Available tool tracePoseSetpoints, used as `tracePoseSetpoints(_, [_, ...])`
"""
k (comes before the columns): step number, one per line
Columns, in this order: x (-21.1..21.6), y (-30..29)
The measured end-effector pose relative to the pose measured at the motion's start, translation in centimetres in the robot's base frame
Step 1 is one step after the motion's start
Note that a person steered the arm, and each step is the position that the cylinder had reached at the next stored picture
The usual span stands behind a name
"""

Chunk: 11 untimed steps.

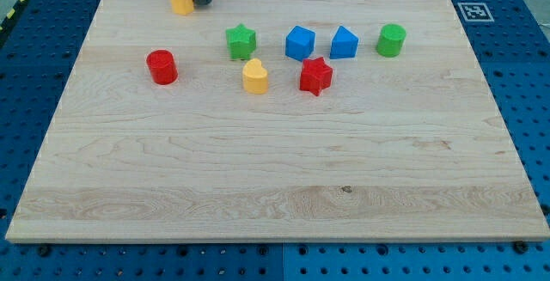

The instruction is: Slide the yellow hexagon to the vertical top left of the red circle

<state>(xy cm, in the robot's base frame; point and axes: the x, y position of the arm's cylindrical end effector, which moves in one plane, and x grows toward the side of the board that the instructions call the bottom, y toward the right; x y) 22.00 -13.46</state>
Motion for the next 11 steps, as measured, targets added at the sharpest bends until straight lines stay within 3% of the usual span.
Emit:
tracePoseSetpoints(5, [1.7,1.5])
tracePoseSetpoints(11, [2.1,-1.9])
